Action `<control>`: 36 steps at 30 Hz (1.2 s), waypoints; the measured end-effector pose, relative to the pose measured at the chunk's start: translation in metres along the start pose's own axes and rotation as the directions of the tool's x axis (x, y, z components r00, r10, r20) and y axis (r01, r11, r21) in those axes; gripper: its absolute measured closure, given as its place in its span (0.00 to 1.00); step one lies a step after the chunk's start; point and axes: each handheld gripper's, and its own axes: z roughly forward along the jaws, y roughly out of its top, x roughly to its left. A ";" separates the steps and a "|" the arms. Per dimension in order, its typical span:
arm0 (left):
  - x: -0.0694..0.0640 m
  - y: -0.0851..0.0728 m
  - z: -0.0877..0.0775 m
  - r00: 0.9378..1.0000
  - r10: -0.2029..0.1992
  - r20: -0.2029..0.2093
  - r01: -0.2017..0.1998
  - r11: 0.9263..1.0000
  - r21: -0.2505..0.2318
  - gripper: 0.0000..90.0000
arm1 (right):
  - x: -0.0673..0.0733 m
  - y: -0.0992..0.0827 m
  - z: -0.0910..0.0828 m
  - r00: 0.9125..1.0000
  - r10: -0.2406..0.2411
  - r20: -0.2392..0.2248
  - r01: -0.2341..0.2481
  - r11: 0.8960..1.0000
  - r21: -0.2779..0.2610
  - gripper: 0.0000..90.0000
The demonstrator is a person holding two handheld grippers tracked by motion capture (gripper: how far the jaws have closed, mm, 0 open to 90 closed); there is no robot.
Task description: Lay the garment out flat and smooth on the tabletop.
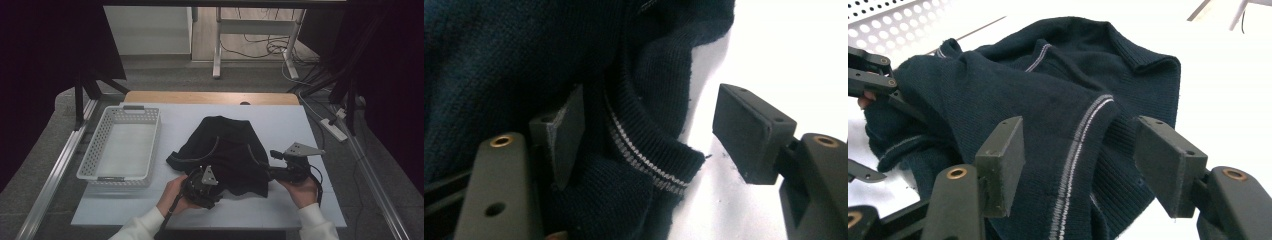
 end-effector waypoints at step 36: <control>0.041 -0.015 -0.080 0.989 -0.115 -0.093 0.089 0.963 -0.254 0.88 | -0.001 -0.009 -0.002 0.999 -0.005 -0.045 0.007 0.999 0.045 0.41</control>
